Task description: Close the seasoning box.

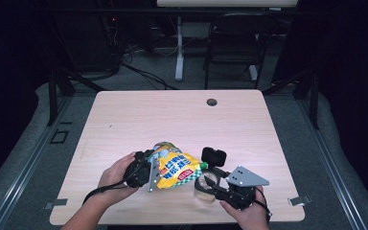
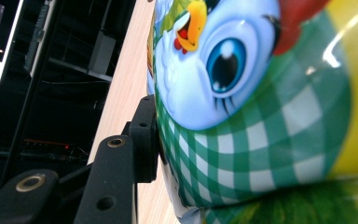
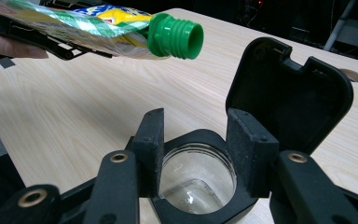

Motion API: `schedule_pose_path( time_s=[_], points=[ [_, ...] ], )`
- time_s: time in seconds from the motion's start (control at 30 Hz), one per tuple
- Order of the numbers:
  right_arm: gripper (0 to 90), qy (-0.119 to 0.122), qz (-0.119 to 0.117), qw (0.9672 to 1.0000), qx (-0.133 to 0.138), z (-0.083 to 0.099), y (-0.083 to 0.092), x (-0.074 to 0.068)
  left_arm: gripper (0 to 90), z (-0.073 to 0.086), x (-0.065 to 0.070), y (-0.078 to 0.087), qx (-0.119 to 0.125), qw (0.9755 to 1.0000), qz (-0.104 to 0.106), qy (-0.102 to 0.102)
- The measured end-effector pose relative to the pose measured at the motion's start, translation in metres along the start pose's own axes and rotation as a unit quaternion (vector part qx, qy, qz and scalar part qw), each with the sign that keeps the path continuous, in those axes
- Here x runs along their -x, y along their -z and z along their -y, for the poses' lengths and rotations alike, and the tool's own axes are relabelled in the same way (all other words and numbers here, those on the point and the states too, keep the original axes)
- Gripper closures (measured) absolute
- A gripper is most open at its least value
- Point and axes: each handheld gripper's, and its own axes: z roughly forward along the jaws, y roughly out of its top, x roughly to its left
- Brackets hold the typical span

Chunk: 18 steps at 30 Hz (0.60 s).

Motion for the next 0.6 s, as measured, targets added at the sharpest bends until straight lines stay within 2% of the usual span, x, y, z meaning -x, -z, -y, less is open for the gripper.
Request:
schedule_pose_path(
  time_s=[0.6],
  points=[
    [56.9, 0.005, -0.002, 1.0000, -0.002, 0.0002, -0.0004, -0.0024, 59.0, -0.0034, 0.0029, 0.0007, -0.020, 0.9990, -0.012, -0.039]
  ],
)
